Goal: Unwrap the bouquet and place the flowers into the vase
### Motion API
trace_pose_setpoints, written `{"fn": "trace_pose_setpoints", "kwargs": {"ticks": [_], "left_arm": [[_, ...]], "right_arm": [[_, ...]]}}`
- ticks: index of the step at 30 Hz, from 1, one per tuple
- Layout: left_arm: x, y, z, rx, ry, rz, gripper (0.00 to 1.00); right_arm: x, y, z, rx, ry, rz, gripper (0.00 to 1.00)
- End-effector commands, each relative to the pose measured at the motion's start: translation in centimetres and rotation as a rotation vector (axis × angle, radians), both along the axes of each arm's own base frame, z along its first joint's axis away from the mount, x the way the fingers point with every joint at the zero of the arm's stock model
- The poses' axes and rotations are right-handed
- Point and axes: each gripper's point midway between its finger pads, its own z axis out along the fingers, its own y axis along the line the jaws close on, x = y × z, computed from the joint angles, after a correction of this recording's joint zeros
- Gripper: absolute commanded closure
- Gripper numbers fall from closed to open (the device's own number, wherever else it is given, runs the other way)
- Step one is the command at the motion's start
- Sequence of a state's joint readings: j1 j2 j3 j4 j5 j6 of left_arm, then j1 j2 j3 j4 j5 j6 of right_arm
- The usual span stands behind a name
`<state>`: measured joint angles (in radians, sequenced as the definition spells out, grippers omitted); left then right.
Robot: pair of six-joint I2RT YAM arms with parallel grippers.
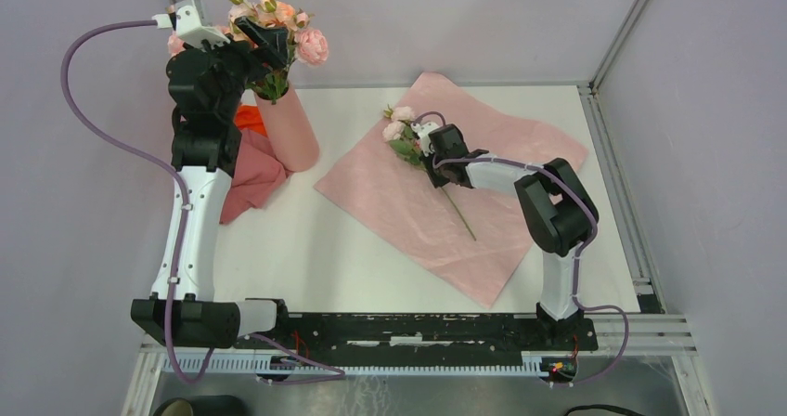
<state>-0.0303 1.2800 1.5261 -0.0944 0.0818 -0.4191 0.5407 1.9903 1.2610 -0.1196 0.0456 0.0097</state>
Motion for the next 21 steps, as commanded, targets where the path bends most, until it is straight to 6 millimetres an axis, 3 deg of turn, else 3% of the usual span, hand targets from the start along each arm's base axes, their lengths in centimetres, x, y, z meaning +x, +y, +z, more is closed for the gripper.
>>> {"fn": "trace_pose_setpoints", "kwargs": {"ticks": [1, 7, 11, 15, 21], "left_arm": [[-2.1, -0.8, 3.5, -0.011, -0.108, -0.042, 0.00], [-5.7, -2.5, 7.9, 0.022, -0.230, -0.102, 0.00], [-6.8, -4.3, 8.6, 0.013, -0.253, -0.208, 0.00], [-6.0, -7.4, 6.7, -0.002, -0.208, -0.295, 0.00], [-5.0, -14.7, 0.5, -0.035, -0.112, -0.490, 0.00]], "right_arm": [[0.8, 0.9, 5.2, 0.082, -0.117, 0.013, 1.00], [1.1, 1.1, 12.4, 0.150, -0.271, 0.038, 1.00], [0.9, 1.6, 18.3, 0.224, -0.391, 0.046, 1.00], [-0.1, 1.8, 24.0, 0.286, -0.518, 0.053, 1.00], [-2.1, 1.9, 30.1, 0.374, -0.651, 0.088, 1.00]]}}
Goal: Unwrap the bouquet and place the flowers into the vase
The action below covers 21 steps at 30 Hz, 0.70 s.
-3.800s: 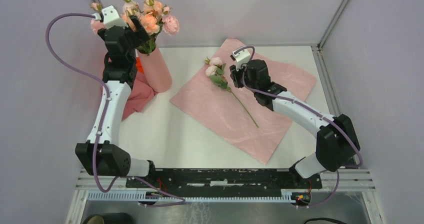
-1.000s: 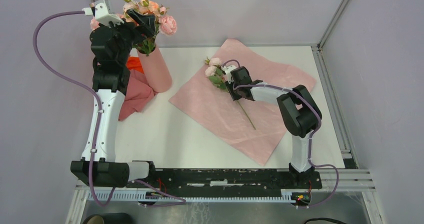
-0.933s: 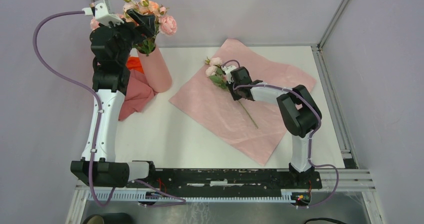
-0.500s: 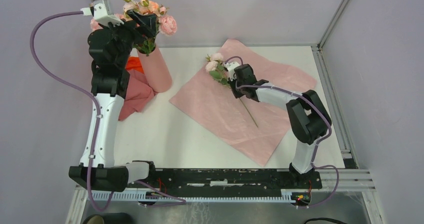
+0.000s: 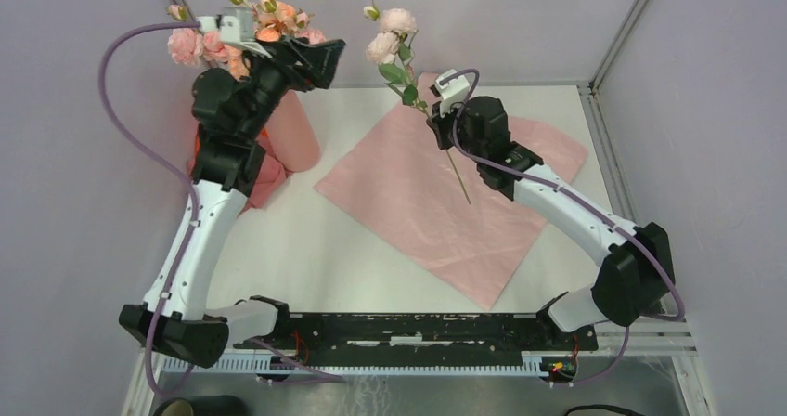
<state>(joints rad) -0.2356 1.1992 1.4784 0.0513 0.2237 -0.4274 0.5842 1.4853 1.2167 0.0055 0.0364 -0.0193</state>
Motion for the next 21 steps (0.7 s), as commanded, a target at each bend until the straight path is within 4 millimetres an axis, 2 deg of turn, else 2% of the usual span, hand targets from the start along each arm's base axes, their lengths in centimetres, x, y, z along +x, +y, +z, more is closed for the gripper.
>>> {"fn": "trace_pose_setpoints", "kwargs": {"ticks": [1, 5, 11, 14, 21], "left_arm": [[0.6, -5.9, -4.7, -0.008, 0.088, -0.173, 0.00], [-0.5, -9.7, -7.5, 0.023, 0.135, -0.234, 0.00], [-0.1, -11.5, -11.6, 0.045, 0.199, -0.259, 0.00], [0.2, -11.8, -11.7, 0.041, 0.194, -0.261, 0.00], [0.7, -12.2, -9.7, 0.028, 0.157, -0.268, 0.00]], "right_arm": [[-0.8, 0.2, 6.4, 0.080, -0.163, 0.022, 1.00], [-1.5, -0.4, 9.4, 0.098, -0.247, 0.007, 1.00], [-3.1, -1.3, 12.8, 0.148, -0.351, 0.010, 1.00], [-3.8, -1.2, 12.9, 0.159, -0.357, 0.023, 1.00], [-4.9, -1.1, 12.0, 0.154, -0.347, 0.036, 1.00]]}}
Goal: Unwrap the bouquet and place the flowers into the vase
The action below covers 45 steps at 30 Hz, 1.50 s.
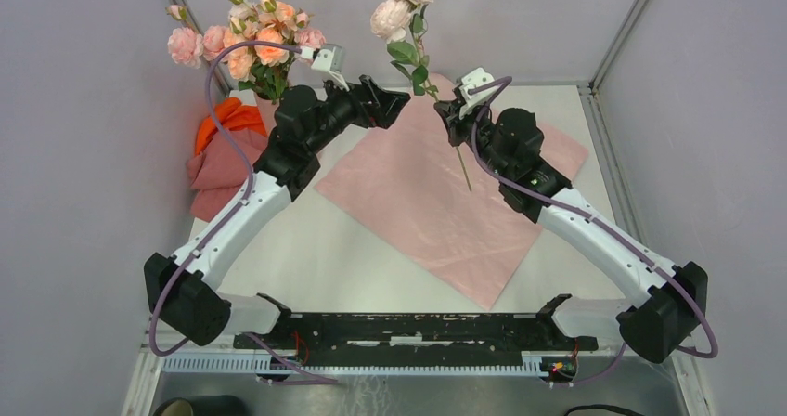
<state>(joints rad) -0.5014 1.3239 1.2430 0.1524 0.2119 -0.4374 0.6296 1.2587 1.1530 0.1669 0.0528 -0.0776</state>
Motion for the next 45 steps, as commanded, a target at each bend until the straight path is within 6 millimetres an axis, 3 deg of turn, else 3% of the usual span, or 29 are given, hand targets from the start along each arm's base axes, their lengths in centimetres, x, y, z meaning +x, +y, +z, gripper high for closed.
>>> {"fn": "trace_pose_setpoints", "kwargs": {"ticks": [1, 8, 22, 28, 37, 41, 45], "left_arm": [[-0.2, -0.4, 4.3, -0.074, -0.087, -0.019, 0.00], [-0.4, -1.9, 4.7, -0.113, -0.079, -0.092, 0.00], [0.6, -4.5, 1.7, -0.125, -0.015, -0.148, 0.01], [1.1, -4.9, 1.8, -0.141, -0.013, -0.155, 0.06], [0.7, -6.0, 1.7, -0.178, -0.047, -0.222, 0.36], [0.8, -6.7, 1.6, -0.199, -0.040, -0.258, 0.61], [1.2, -7.2, 1.0, -0.205, -0.023, -0.271, 0.97]], "right_arm": [[-0.8, -0.2, 1.1, 0.019, -0.046, 0.002, 1.00], [-1.2, 0.2, 1.5, 0.027, -0.055, 0.018, 1.00], [-1.7, 1.4, 2.3, 0.042, -0.065, 0.054, 1.00], [-1.9, 1.5, 2.0, 0.040, -0.062, 0.058, 1.00], [-2.1, 1.6, 1.2, 0.038, -0.051, 0.062, 1.00], [-2.1, 1.5, 0.7, 0.039, -0.044, 0.061, 1.00], [-2.1, 1.4, 0.1, 0.038, -0.038, 0.056, 1.00]]}}
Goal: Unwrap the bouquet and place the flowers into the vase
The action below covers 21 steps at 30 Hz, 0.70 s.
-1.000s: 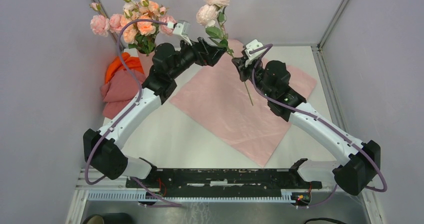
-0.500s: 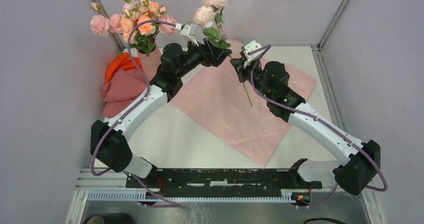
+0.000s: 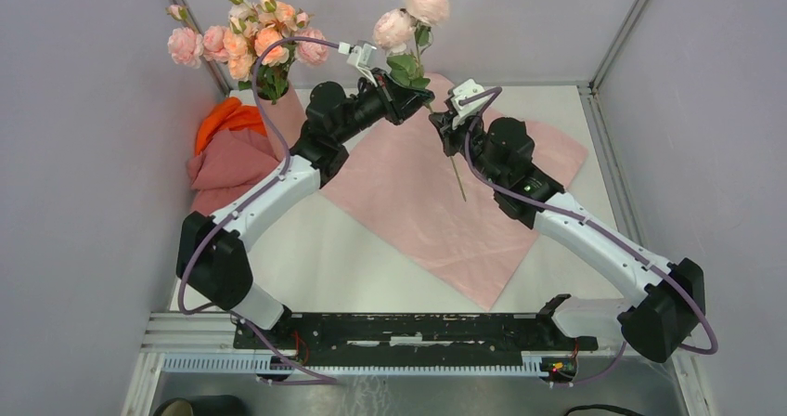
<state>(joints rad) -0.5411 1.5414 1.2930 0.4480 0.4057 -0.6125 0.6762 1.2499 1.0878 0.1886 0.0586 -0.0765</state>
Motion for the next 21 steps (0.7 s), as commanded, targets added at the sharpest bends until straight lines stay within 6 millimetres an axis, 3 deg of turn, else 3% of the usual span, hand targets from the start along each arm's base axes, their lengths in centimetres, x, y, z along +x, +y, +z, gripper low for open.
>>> {"fn": "trace_pose_setpoints", "kwargs": {"ticks": [1, 7, 8, 10, 12, 13, 17, 21], "left_arm": [[0.5, -0.3, 1.1, -0.047, -0.019, -0.015, 0.98], [1.0, 0.4, 1.3, -0.004, -0.040, 0.042, 0.98], [1.1, 0.8, 1.6, 0.017, -0.049, 0.069, 0.98], [1.5, 1.9, 2.4, 0.071, -0.079, 0.141, 0.98], [2.1, 3.6, 3.5, 0.132, -0.106, 0.231, 0.98], [2.3, 4.6, 4.1, 0.168, -0.115, 0.273, 0.98], [3.0, 8.8, 6.6, 0.275, -0.153, 0.406, 0.98], [3.3, 14.1, 10.1, 0.317, -0.225, 0.594, 0.98]], "right_arm": [[-0.8, 0.0, 2.4, 0.058, -0.066, 0.015, 1.00], [-0.7, -0.5, 2.3, 0.056, -0.068, -0.008, 1.00], [-0.7, -0.8, 2.3, 0.059, -0.072, -0.021, 0.96], [-0.6, -1.7, 2.5, 0.072, -0.082, -0.063, 0.74], [-0.7, -3.0, 2.7, 0.103, -0.097, -0.121, 0.52], [-0.9, -3.9, 3.0, 0.127, -0.110, -0.155, 0.48], [-1.4, -7.1, 2.7, 0.186, -0.141, -0.281, 0.45], [-0.9, -7.6, 1.9, 0.169, -0.136, -0.320, 0.45]]}}
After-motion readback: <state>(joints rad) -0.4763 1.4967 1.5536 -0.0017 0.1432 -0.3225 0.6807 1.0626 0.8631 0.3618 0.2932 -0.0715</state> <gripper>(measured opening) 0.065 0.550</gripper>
